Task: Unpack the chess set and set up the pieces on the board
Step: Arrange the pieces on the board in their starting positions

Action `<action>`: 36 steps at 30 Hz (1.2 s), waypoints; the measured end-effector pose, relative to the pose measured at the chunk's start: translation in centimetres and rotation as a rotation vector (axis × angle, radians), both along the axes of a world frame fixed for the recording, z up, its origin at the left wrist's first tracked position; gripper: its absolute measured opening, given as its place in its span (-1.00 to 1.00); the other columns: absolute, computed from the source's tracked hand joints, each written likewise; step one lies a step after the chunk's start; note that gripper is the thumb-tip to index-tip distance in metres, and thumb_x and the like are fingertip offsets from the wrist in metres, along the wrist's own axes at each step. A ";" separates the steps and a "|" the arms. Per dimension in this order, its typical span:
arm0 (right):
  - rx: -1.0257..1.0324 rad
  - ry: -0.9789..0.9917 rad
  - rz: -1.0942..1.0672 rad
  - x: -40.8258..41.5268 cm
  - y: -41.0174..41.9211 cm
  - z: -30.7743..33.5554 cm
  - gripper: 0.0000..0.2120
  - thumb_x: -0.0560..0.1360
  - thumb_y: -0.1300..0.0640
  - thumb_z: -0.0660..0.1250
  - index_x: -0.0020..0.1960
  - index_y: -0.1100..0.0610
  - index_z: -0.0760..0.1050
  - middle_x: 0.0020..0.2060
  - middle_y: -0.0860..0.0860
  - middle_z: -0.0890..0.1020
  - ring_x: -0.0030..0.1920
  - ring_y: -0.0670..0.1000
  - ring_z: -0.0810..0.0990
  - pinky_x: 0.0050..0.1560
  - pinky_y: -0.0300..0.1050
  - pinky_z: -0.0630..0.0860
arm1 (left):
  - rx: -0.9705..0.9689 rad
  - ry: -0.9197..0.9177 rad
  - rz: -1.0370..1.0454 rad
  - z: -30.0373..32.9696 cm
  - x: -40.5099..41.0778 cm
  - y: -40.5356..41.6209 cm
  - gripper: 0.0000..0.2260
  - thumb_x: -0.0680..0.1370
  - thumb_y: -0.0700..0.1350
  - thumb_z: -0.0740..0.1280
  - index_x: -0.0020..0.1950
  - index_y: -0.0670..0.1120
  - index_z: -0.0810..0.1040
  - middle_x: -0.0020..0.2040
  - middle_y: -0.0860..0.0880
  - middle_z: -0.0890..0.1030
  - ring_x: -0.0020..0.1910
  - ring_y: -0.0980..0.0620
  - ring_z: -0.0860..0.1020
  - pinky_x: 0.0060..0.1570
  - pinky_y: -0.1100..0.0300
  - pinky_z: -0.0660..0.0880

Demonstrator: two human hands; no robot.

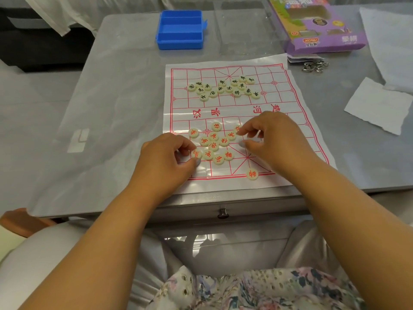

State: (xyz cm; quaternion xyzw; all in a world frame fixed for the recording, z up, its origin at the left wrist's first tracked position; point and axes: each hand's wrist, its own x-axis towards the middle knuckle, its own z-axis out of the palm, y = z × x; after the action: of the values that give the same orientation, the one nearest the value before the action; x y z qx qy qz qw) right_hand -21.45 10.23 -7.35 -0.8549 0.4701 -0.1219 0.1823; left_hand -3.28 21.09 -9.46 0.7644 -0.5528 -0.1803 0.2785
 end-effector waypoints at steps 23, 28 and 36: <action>-0.047 -0.364 0.134 -0.3 1.6 1.0 -0.80 0.40 0.08 0.46 -0.03 -0.07 0.49 -0.23 -0.30 0.47 -0.17 -0.31 0.48 -0.12 -0.57 0.36 | 0.029 -0.014 -0.004 0.0 -0.1 -0.2 -0.81 0.44 0.03 0.45 0.03 0.08 0.60 -0.18 0.24 0.48 -0.21 0.16 0.49 0.09 0.07 0.52; 0.009 -0.337 0.049 -3.5 2.1 1.2 -0.79 0.39 0.05 0.46 -0.05 -0.10 0.48 -0.20 -0.27 0.51 -0.13 -0.34 0.47 -0.17 -0.57 0.36 | 0.025 -0.009 -0.002 -0.1 -0.1 -0.2 -0.81 0.45 0.02 0.44 0.04 0.07 0.60 -0.17 0.23 0.48 -0.20 0.15 0.49 0.06 0.15 0.51; 0.240 -0.043 -0.006 -7.0 2.9 -0.3 -0.80 0.41 0.04 0.45 0.03 -0.04 0.58 -0.19 -0.26 0.50 -0.13 -0.21 0.51 -0.23 -0.49 0.34 | 0.014 -0.015 -0.003 -0.1 -0.1 -0.3 -0.84 0.45 -0.01 0.45 0.00 0.07 0.59 -0.18 0.23 0.48 -0.22 0.15 0.48 -0.13 0.32 0.40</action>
State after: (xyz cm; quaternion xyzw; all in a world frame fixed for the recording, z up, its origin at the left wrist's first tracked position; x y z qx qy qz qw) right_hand -28.44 13.16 -7.65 -0.8227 0.4799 -0.0837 0.2929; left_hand -3.41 20.77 -9.57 0.7668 -0.5548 -0.1787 0.2687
